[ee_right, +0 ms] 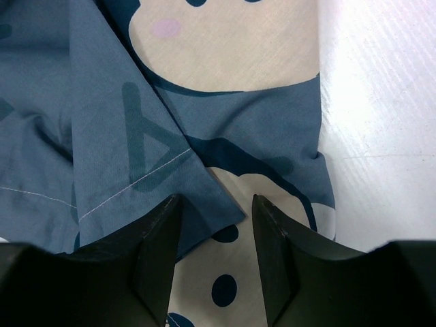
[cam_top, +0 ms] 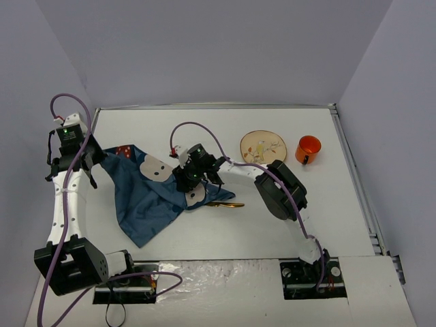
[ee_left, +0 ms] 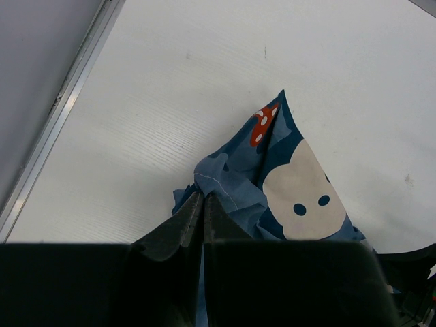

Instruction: Set the dinner table for one person

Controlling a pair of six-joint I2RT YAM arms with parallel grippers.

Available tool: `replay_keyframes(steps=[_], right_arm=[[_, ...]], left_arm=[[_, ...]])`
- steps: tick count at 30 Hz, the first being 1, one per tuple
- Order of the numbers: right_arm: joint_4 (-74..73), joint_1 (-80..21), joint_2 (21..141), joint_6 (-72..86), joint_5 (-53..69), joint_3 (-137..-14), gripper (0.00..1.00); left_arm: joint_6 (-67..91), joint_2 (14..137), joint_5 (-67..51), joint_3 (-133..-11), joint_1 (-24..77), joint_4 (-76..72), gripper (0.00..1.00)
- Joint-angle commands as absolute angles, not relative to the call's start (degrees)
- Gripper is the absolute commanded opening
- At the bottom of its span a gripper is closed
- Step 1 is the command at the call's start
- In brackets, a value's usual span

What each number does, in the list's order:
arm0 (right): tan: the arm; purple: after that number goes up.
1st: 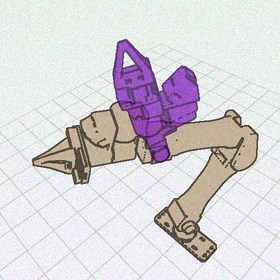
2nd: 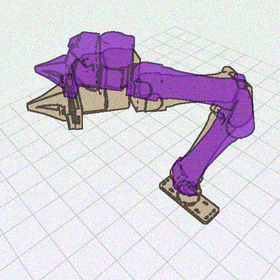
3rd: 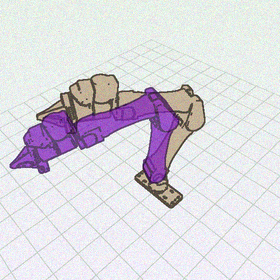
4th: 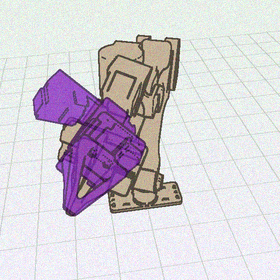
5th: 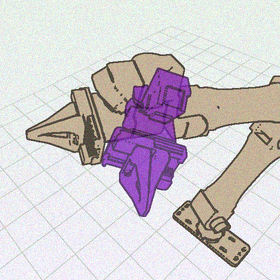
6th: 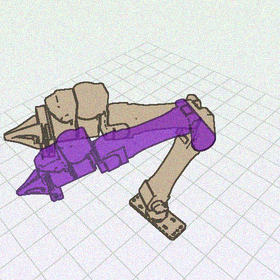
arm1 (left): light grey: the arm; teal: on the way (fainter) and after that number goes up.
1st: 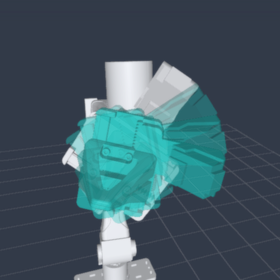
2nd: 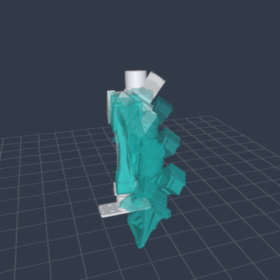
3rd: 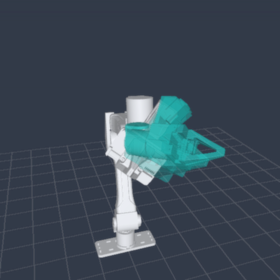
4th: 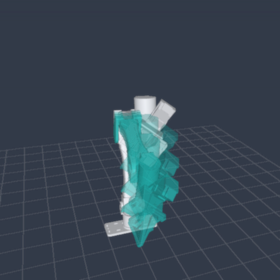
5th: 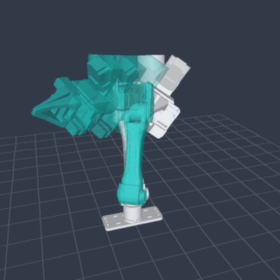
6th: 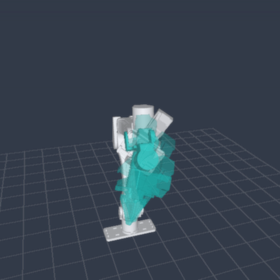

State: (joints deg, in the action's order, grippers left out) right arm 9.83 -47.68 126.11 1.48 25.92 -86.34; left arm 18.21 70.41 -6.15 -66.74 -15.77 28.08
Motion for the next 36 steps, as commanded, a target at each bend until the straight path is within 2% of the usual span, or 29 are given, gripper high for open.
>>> replay_keyframes(steps=[1, 8, 10, 13, 15, 26, 30, 36], right_arm=[[10.0, -48.4, 121.8, 1.4, 29.8, -86.2, 0.40], [8.9, -48.7, 122.1, 0.6, 31.1, -86.6, 0.35], [8.7, -48.8, 122.1, 0.6, 30.4, -86.9, 0.27], [8.2, -48.7, 121.1, -0.7, 27.8, -87.9, 0.06], [7.6, -48.5, 120.1, -1.9, 25.7, -88.9, 0.00], [2.6, -47.5, 103.5, -10.0, 7.5, -95.3, 0.00], [2.1, -46.9, 96.9, -13.3, -2.5, -97.0, 0.00], [2.1, -44.6, 91.6, -17.3, -10.9, -99.8, 0.00]], left_arm=[[18.4, 70.0, -6.2, -67.3, -16.1, 25.9, 0.00], [18.4, 70.0, -6.2, -67.2, -16.1, 25.9, 0.00], [18.4, 70.0, -6.2, -67.3, -16.1, 25.9, 0.00], [18.2, 70.0, -6.2, -67.6, -16.1, 25.8, 0.00], [18.0, 69.7, -6.1, -68.0, -16.1, 25.7, 0.00], [17.3, 66.7, -6.7, -81.7, -16.1, 31.1, 0.00], [16.6, 67.0, -6.5, -91.0, -16.1, 32.6, 0.00], [15.8, 69.4, -5.1, -102.5, -16.1, 33.3, 0.00]])
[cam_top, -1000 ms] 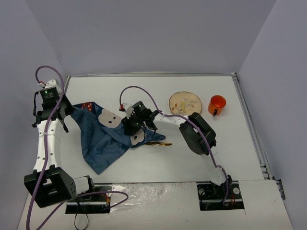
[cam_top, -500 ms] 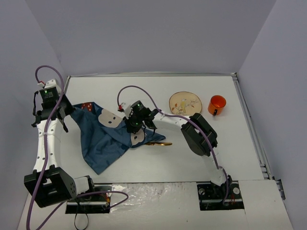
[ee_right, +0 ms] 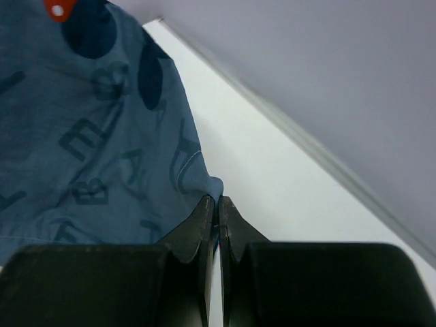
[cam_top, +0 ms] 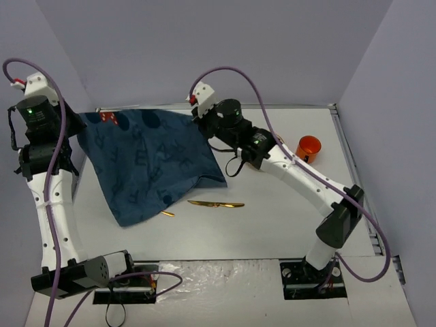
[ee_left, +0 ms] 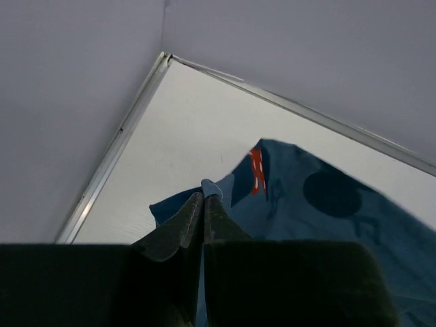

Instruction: Set the dinner table for one person

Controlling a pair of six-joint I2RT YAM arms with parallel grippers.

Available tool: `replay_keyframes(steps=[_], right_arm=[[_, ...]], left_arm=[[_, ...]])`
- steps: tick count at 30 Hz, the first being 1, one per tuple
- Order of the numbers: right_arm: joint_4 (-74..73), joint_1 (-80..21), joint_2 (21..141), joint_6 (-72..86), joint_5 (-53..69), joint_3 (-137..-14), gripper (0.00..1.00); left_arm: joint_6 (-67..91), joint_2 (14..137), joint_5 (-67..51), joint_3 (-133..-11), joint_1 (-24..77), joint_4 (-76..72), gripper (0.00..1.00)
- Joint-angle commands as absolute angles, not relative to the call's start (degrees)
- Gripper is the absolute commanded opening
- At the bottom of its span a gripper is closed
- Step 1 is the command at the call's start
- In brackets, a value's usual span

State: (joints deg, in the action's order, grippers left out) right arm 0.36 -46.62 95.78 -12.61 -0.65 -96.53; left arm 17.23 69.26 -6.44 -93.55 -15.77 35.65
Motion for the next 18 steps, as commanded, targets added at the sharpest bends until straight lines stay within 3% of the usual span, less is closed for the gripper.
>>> replay_keyframes(steps=[1, 18], right_arm=[[2.1, -43.9, 90.9, -17.8, -11.9, -100.2, 0.00], [4.4, -35.8, 85.3, -18.1, -11.8, -97.9, 0.00]], left_arm=[[15.5, 69.7, -4.7, -104.0, -16.1, 33.1, 0.00], [7.3, 74.8, 4.0, -105.5, -16.1, 21.3, 0.00]])
